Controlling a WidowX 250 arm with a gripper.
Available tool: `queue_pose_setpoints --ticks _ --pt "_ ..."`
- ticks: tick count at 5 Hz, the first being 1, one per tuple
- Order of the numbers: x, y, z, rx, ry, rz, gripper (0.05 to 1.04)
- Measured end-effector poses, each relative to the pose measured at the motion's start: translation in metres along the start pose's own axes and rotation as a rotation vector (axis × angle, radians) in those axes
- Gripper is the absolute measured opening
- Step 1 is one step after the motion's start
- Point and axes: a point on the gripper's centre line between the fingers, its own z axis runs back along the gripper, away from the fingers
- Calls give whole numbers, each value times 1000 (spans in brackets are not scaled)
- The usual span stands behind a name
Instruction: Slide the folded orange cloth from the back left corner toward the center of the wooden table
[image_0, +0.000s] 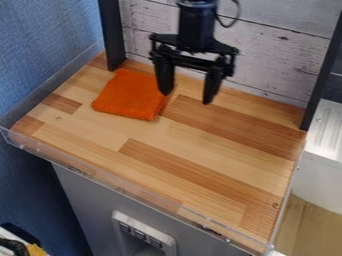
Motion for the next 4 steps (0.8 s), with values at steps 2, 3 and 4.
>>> queue_pose_setpoints --ticks 2,3,4 --pt "20 50 -11 -11 -39 175 998" --pt "32 68 -13 -23 -58 245 997" --pt "41 82 -17 -32 -66 306 997"
